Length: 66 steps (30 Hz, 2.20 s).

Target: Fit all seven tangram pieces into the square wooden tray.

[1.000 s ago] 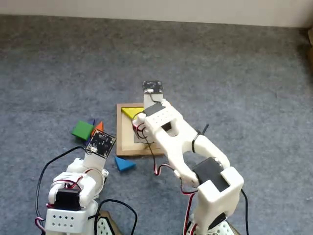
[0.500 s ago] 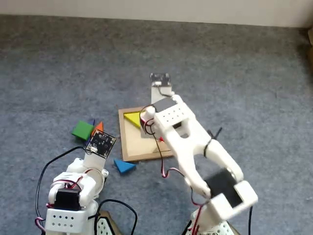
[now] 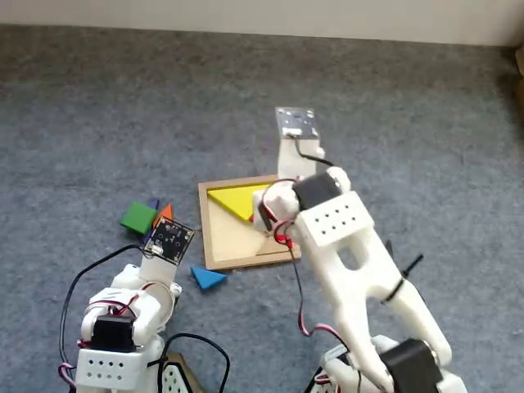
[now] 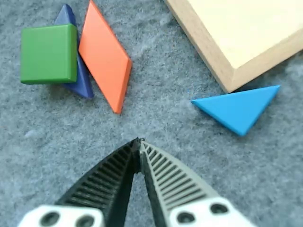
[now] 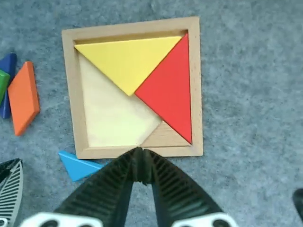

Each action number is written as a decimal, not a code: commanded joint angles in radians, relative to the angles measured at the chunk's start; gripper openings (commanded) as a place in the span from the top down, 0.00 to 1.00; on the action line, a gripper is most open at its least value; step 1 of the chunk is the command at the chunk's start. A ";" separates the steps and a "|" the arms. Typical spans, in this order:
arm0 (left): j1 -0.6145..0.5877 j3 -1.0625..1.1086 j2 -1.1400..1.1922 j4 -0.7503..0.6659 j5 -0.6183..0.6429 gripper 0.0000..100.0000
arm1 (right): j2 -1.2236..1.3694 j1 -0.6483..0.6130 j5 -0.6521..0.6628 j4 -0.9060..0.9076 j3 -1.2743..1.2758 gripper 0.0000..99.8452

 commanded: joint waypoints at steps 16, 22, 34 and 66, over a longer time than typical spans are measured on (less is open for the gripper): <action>-0.004 0.019 -0.031 0.005 0.008 0.99 | -0.467 0.214 0.180 -0.312 0.567 1.00; -0.004 0.019 -0.031 0.005 0.008 0.99 | -0.593 0.236 0.183 -0.403 0.737 1.00; -0.004 0.019 -0.031 0.005 0.008 0.99 | -0.832 0.236 0.180 -0.415 0.929 1.00; -0.008 -0.004 -0.035 -0.008 0.005 0.99 | -1.425 0.251 0.183 -0.325 1.366 1.00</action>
